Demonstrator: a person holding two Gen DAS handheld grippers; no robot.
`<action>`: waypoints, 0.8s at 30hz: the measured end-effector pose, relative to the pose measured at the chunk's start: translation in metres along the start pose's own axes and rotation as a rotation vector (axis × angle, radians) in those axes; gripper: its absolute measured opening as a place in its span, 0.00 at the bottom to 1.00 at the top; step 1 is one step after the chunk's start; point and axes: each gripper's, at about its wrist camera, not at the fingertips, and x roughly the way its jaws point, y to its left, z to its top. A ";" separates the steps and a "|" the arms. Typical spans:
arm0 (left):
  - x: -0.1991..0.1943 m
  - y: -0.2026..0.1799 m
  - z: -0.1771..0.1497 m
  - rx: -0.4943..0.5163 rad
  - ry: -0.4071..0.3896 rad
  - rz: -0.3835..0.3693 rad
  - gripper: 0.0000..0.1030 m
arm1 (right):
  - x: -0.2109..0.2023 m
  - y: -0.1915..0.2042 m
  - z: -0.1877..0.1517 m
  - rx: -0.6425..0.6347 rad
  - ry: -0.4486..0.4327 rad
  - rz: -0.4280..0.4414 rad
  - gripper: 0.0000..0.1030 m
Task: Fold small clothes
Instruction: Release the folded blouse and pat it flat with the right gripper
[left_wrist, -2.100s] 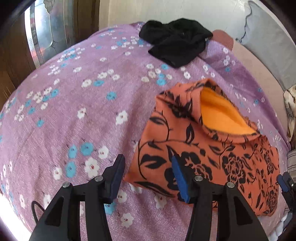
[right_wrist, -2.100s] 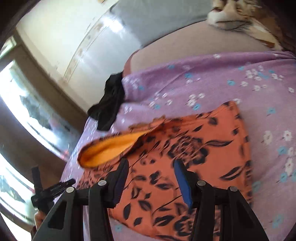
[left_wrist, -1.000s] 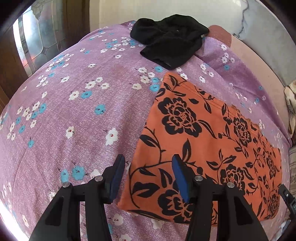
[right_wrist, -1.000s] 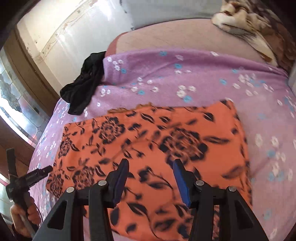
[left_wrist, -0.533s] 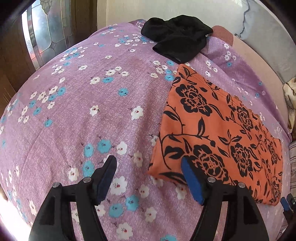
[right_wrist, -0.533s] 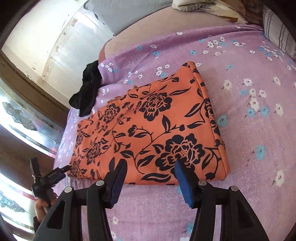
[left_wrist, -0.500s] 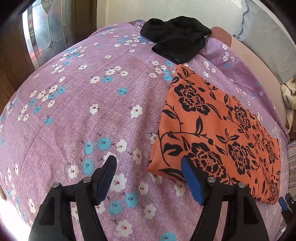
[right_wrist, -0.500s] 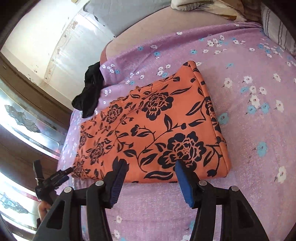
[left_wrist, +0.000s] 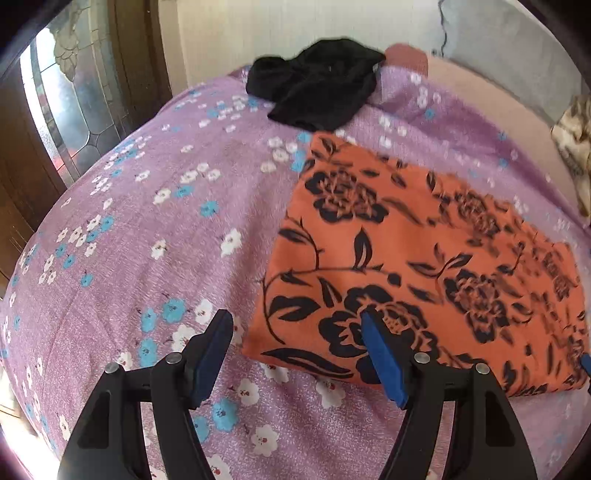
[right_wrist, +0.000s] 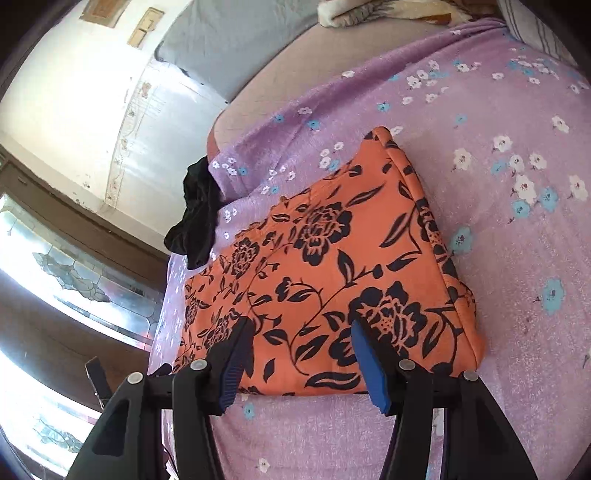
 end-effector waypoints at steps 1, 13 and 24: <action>0.013 -0.003 -0.001 0.003 0.039 0.011 0.75 | 0.010 -0.010 0.000 0.039 0.044 -0.043 0.57; -0.020 0.004 0.006 -0.049 -0.102 -0.060 0.80 | -0.023 -0.032 -0.007 0.226 0.086 0.110 0.55; -0.033 0.010 0.010 -0.067 -0.137 -0.040 0.80 | -0.006 -0.077 -0.008 0.386 -0.028 0.035 0.57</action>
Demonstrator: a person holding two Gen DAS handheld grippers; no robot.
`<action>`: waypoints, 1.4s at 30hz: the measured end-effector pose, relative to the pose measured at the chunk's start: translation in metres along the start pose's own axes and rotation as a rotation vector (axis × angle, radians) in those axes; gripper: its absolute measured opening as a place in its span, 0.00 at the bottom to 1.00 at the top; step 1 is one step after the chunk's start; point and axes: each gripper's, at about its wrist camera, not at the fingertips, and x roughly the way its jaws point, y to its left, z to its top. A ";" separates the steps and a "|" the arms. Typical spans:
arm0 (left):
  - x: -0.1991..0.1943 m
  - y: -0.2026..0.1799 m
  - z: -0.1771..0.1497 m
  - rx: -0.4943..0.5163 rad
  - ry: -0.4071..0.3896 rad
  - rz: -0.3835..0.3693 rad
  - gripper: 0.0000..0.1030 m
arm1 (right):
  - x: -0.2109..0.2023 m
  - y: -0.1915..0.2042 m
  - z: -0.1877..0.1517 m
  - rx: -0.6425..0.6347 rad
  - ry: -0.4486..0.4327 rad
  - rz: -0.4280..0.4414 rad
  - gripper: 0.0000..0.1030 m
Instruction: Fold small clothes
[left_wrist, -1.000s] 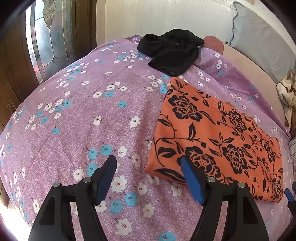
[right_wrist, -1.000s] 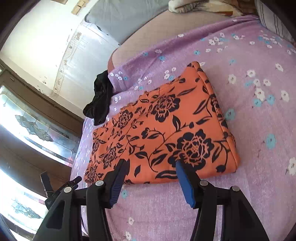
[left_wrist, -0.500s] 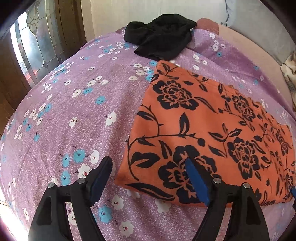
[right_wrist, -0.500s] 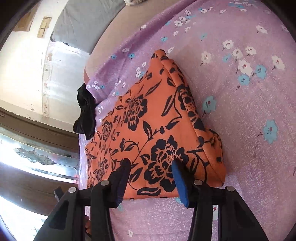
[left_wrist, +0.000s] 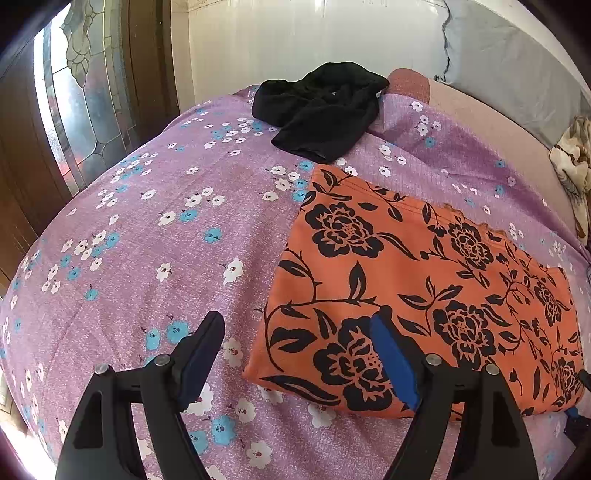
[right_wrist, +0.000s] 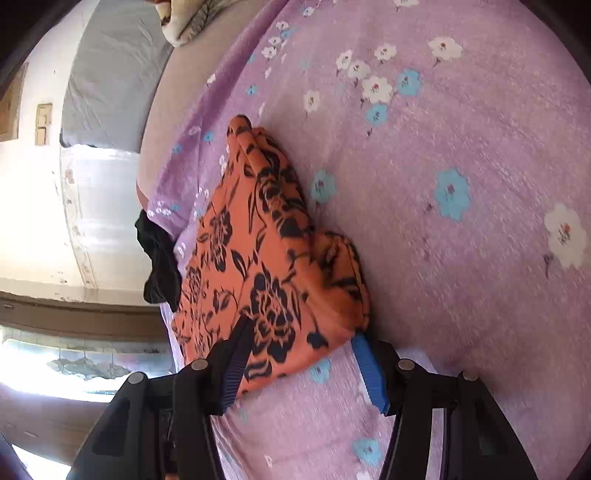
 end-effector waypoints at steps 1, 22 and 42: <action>0.000 0.002 0.001 -0.007 0.001 0.002 0.80 | 0.005 0.002 0.002 -0.006 -0.008 0.010 0.57; 0.020 0.101 0.018 -0.232 0.140 0.103 0.80 | 0.033 0.196 -0.069 -0.550 -0.135 -0.073 0.25; 0.019 0.165 0.035 -0.433 0.118 0.062 0.80 | 0.216 0.234 -0.230 -0.622 0.389 0.047 0.30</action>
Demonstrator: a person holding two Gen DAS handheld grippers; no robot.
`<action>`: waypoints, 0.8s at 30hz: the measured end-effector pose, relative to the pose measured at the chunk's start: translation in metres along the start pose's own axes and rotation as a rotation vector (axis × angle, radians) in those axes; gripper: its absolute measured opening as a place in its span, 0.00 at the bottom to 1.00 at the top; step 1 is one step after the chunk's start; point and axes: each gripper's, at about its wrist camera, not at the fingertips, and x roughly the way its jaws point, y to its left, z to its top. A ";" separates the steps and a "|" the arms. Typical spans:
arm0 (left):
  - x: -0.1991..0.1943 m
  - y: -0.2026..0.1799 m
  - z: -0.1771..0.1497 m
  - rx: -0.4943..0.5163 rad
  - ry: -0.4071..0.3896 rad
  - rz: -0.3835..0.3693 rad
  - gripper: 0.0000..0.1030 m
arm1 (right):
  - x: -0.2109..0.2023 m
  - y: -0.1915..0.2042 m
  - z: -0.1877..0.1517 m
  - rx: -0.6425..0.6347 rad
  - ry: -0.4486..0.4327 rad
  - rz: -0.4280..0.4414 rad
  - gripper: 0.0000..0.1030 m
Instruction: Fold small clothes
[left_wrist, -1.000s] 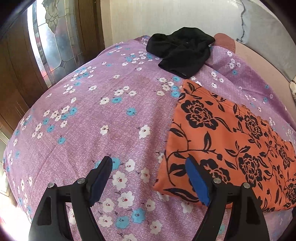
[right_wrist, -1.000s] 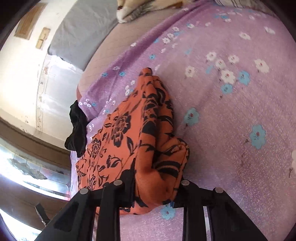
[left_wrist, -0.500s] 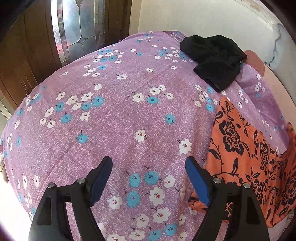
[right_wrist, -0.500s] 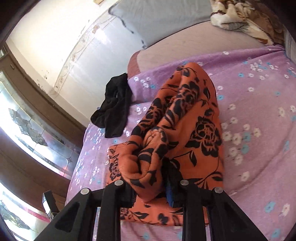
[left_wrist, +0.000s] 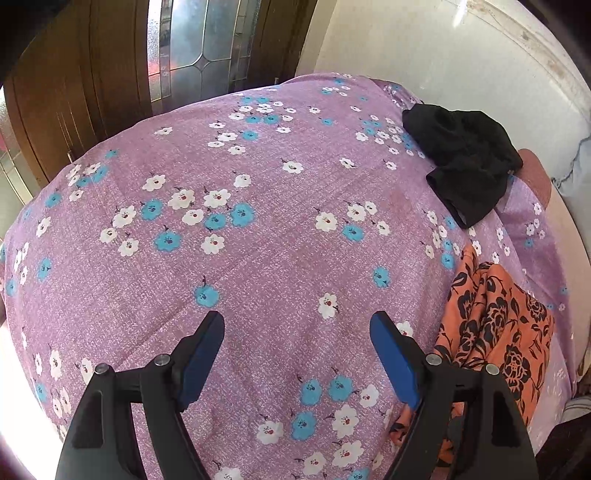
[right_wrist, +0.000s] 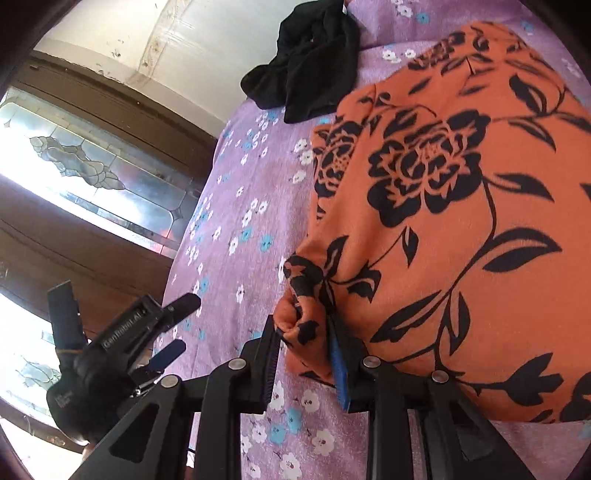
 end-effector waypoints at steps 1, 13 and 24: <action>-0.002 -0.003 0.000 0.007 -0.003 -0.021 0.80 | -0.003 -0.006 0.001 0.021 0.012 0.025 0.32; -0.004 -0.079 -0.032 0.239 0.131 -0.395 0.78 | -0.111 -0.029 0.033 -0.021 -0.204 -0.039 0.55; 0.020 -0.101 -0.053 0.276 0.228 -0.369 0.27 | -0.097 -0.081 0.047 0.070 -0.061 -0.175 0.40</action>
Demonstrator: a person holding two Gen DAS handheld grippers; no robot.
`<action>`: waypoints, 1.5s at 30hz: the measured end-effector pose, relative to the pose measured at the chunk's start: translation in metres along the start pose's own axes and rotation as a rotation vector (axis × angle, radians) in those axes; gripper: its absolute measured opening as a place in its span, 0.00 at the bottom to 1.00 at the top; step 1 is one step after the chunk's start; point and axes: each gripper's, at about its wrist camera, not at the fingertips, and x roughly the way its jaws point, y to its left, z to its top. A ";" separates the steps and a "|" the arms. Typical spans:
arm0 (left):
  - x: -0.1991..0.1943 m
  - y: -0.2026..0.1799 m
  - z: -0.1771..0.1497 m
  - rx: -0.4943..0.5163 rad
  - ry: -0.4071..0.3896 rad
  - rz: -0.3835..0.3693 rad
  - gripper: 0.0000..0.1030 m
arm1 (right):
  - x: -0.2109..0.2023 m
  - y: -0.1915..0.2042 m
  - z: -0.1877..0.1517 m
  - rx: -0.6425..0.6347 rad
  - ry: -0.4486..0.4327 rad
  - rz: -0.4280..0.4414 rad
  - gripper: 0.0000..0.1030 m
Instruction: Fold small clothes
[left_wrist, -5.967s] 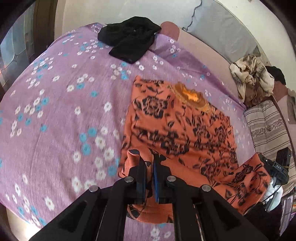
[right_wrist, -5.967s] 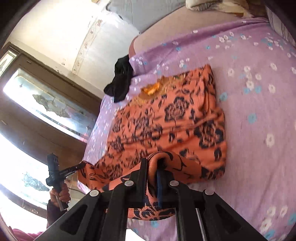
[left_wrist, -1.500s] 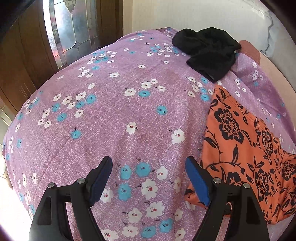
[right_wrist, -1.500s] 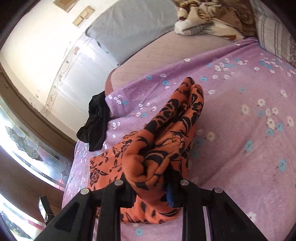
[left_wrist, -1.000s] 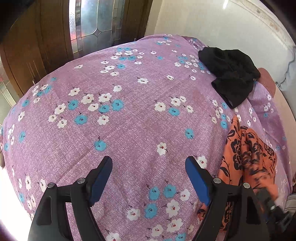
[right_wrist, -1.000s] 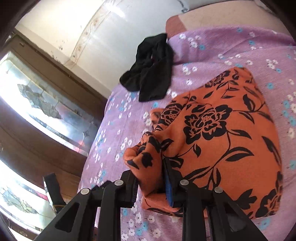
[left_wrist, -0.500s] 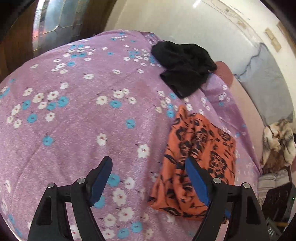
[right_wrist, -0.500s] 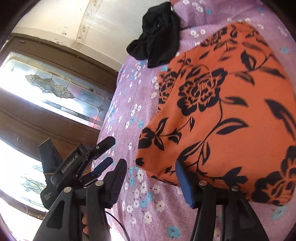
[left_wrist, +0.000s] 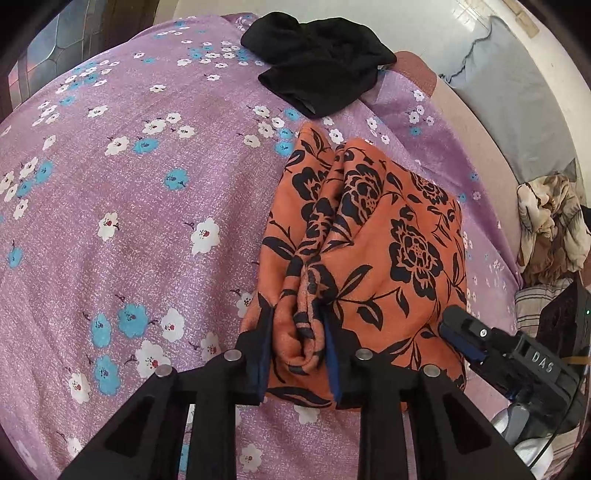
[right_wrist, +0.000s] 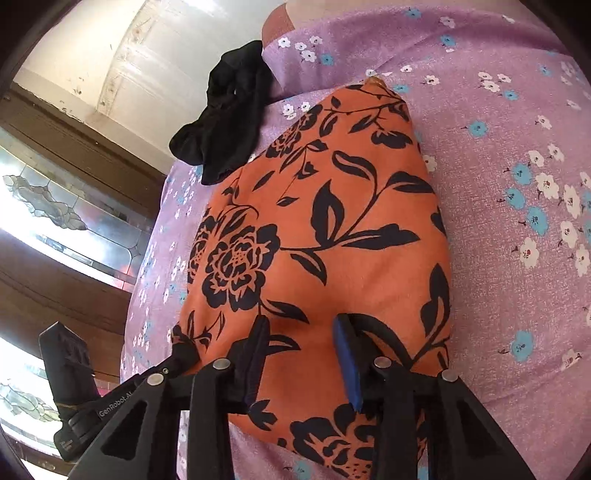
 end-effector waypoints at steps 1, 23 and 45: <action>0.000 0.000 0.001 -0.008 -0.005 -0.007 0.33 | -0.002 0.005 0.006 -0.002 0.001 0.012 0.40; -0.043 -0.032 -0.033 0.389 -0.147 0.032 0.15 | 0.072 0.074 0.038 -0.079 0.055 0.115 0.53; -0.014 0.019 -0.003 0.067 -0.014 0.098 0.55 | -0.013 0.016 -0.011 -0.056 -0.031 0.042 0.53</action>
